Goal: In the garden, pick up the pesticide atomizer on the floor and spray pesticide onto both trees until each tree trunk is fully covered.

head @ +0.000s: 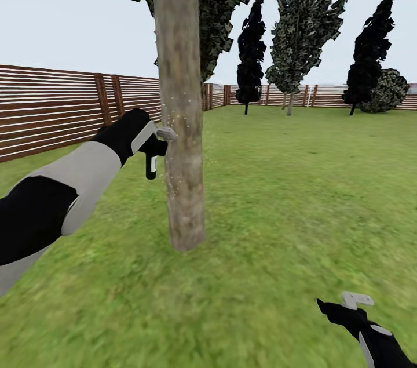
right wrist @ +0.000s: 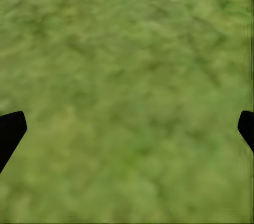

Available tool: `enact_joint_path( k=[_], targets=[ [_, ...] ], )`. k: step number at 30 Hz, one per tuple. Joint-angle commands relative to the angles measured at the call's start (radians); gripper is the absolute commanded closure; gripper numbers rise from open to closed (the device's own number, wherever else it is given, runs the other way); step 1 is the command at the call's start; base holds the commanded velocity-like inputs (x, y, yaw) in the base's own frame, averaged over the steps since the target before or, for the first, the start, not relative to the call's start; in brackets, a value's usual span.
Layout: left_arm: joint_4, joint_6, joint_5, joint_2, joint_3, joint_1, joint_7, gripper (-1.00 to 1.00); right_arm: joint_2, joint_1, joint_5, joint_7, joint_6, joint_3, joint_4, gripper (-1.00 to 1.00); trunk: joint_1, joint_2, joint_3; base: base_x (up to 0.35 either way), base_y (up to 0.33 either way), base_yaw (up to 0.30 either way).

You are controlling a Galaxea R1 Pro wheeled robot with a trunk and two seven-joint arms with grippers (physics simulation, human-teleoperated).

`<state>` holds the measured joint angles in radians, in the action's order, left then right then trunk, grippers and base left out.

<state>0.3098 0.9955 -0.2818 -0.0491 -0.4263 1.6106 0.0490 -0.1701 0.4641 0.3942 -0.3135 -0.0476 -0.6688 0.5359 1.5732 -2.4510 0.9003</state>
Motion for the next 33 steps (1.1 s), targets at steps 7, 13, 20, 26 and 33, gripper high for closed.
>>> enact_joint_path(
  k=[7, 13, 20, 26, 33],
  targets=[
    [0.0, 0.0, 0.001, 0.0, 0.0, 0.0, 0.0, 1.0, 0.0, 0.0, 0.0, -0.001, 0.0, 0.0, 0.0, -1.0, 0.0, 0.0, 0.0, 0.0, -0.321, 0.002],
    [0.0, 0.0, 0.001, 0.0, 0.0, 0.0, 0.0, 1.0, 0.0, 0.0, 0.0, 0.0, 0.0, 0.0, 0.0, -1.0, 0.0, 0.0, 0.0, 0.0, -0.321, 0.191],
    [0.0, 0.0, 0.001, 0.0, 0.0, 0.0, 0.0, 1.0, 0.0, 0.0, 0.0, -0.001, 0.0, 0.0, 0.001, -1.0, 0.0, 0.0, 0.0, 0.0, -0.321, 0.255],
    [0.0, 0.0, 0.001, 0.0, 0.0, -0.001, 0.0, 1.0, 0.0, 0.0, 0.0, 0.0, 0.0, 0.0, 0.0, -1.0, 0.0, 0.0, 0.0, 0.0, -0.321, 0.234],
    [0.0, 0.0, 0.001, 0.0, 0.0, -0.001, -0.001, 1.0, 0.0, 0.0, 0.0, 0.0, 0.0, 0.0, 0.0, -1.0, 0.0, 0.0, 0.0, 0.0, -0.321, 0.015]
  ],
)
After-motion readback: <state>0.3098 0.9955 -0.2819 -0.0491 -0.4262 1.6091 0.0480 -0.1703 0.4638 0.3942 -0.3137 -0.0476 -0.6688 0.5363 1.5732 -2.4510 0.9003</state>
